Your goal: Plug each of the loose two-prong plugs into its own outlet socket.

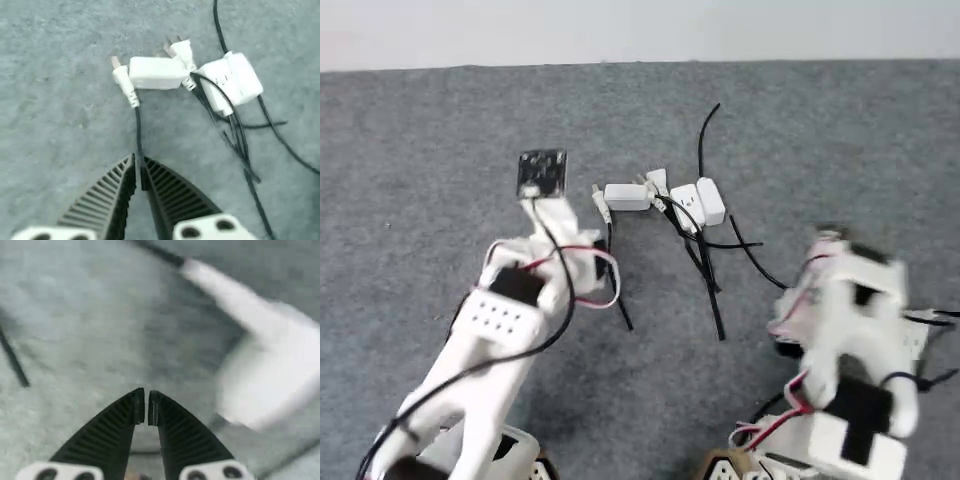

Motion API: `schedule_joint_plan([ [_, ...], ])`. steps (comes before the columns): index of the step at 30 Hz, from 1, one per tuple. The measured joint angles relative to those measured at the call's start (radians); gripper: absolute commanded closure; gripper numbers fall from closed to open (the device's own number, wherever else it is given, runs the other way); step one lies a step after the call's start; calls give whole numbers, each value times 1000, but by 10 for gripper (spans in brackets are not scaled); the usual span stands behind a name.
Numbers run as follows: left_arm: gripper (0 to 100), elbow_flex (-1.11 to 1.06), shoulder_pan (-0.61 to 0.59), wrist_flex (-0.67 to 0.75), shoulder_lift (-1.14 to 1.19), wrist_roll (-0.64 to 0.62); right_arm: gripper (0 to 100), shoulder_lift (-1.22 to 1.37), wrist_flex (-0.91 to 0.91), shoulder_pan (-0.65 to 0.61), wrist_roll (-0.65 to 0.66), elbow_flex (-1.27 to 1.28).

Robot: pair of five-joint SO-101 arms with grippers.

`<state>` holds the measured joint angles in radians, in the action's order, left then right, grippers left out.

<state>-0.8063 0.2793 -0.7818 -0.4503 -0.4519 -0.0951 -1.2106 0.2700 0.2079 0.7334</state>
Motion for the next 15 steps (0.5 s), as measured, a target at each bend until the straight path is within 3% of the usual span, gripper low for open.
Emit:
schedule_joint_plan([
  [3,983,121,-2,0,152,-44,990,-28,87,-83,-18,69],
  [7,922,295,14,0,365,-117,990,-28,132,-94,-25,89],
  [15,764,644,32,0,703,-462,990,-28,140,-100,-25,91],
])
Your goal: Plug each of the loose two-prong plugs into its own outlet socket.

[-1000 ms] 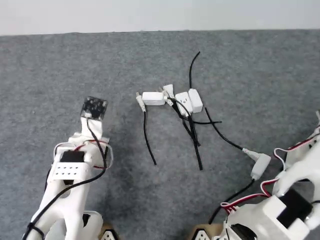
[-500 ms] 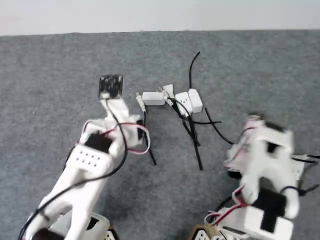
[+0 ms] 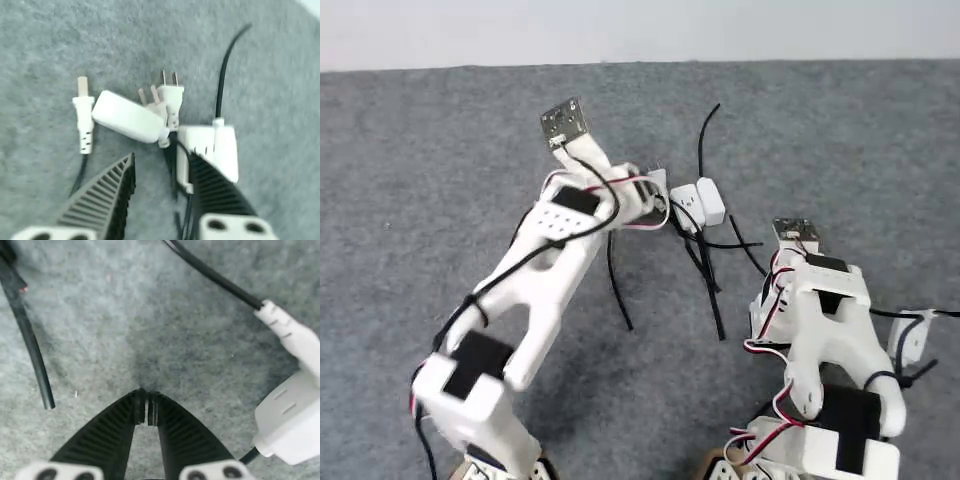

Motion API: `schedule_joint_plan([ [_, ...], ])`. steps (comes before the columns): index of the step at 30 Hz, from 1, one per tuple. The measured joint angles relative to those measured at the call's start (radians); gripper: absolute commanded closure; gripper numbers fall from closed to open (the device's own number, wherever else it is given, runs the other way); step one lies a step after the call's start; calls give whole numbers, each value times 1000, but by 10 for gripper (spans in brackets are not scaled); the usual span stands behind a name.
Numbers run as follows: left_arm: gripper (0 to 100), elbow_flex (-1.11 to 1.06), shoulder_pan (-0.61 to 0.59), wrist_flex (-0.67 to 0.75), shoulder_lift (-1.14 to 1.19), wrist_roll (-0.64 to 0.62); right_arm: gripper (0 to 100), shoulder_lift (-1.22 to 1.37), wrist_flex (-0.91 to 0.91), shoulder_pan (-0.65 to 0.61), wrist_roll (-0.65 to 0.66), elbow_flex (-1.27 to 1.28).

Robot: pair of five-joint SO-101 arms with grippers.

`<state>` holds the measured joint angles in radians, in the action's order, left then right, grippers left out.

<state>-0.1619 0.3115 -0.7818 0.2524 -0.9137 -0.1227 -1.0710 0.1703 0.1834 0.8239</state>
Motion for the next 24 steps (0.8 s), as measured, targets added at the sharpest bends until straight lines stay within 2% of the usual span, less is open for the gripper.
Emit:
schedule_joint_plan([
  [5,742,101,0,0,140,-61,990,0,0,0,0,0],
  [19,739,345,-44,0,436,-69,990,0,0,0,15,0],
  [24,742,410,-44,-51,465,-69,990,0,0,0,28,0],
])
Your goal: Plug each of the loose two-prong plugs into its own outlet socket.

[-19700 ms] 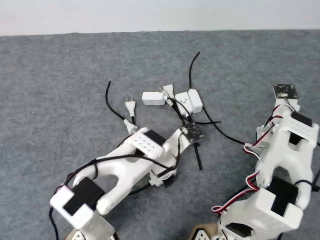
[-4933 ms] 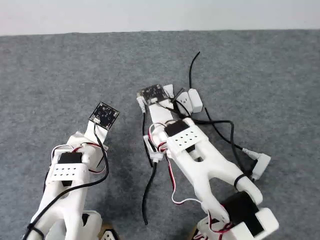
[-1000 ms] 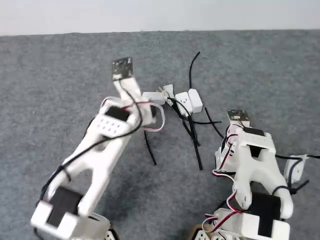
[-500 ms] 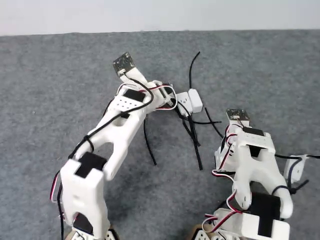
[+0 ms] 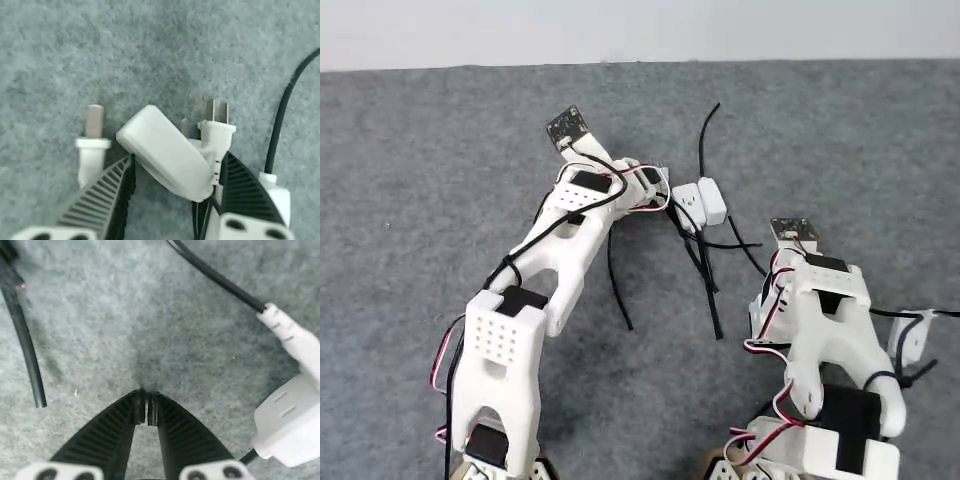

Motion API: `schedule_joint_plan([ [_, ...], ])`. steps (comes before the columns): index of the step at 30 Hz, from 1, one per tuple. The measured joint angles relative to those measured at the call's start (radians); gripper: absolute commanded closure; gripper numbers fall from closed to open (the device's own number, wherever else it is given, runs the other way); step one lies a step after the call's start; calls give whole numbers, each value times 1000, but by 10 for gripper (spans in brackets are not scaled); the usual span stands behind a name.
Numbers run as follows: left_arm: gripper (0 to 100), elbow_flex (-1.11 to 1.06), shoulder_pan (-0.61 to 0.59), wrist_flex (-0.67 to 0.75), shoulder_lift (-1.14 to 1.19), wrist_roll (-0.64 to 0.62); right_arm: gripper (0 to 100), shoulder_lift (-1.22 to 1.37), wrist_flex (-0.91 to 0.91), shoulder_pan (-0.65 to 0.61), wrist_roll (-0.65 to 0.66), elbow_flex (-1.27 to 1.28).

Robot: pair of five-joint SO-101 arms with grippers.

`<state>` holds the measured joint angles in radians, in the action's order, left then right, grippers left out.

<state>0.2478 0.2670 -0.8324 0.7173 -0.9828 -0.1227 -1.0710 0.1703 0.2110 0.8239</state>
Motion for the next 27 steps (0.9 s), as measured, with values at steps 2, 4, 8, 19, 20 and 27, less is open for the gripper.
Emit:
schedule_joint_plan([
  [2,748,8,0,-12,0,0,990,0,0,0,8,0],
  [4,793,8,6,-28,0,0,990,0,0,0,11,0],
  [8,979,9,40,-58,0,-2,990,0,0,0,12,0],
  [19,989,49,46,-114,3,130,990,0,0,0,12,0],
  [20,989,55,46,-137,3,167,990,0,0,0,12,0],
  [27,989,112,58,-333,3,342,990,0,0,0,12,0],
])
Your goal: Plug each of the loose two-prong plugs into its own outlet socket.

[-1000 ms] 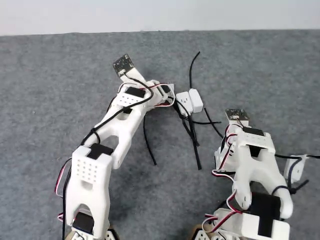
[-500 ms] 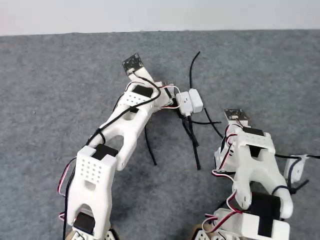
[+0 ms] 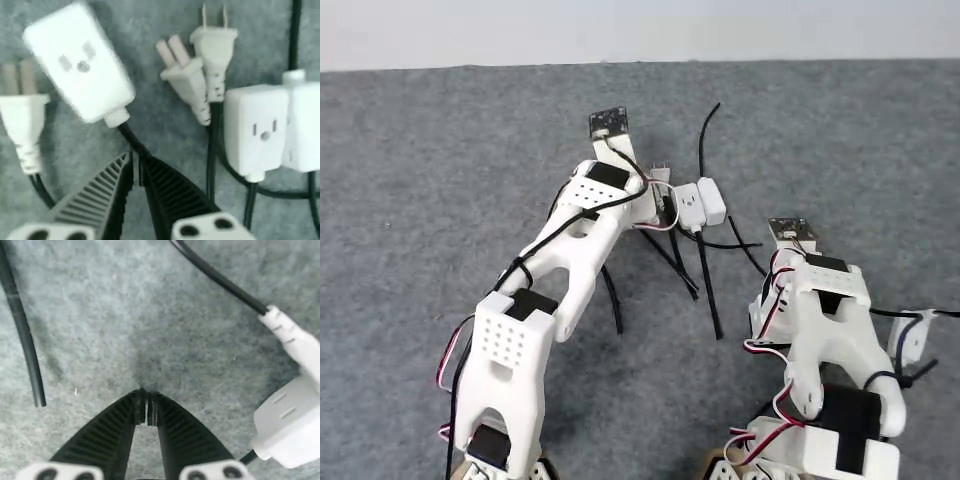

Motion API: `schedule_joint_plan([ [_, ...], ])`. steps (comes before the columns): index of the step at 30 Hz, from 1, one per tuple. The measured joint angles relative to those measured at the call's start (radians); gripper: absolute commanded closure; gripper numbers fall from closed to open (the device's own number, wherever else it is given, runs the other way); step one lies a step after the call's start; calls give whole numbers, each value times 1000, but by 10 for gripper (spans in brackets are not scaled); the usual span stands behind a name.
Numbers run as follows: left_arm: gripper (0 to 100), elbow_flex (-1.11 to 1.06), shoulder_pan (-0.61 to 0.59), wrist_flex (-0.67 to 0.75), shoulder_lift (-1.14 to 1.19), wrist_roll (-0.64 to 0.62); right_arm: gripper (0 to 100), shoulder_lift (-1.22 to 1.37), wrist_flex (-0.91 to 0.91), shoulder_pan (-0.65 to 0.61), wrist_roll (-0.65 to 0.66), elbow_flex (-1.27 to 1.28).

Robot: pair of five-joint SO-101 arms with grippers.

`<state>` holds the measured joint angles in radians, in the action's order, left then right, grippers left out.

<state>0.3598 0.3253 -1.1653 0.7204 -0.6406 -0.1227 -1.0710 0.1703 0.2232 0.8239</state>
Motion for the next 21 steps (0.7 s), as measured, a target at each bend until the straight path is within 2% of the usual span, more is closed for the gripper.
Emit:
schedule_joint_plan([
  [11,969,103,-11,-161,0,61,990,0,0,0,0,0],
  [13,925,140,-41,-161,0,41,990,0,0,0,0,0],
  [18,726,176,-103,-98,0,5,990,0,0,0,0,0],
  [21,664,172,-103,-32,0,-20,990,0,0,0,0,0],
])
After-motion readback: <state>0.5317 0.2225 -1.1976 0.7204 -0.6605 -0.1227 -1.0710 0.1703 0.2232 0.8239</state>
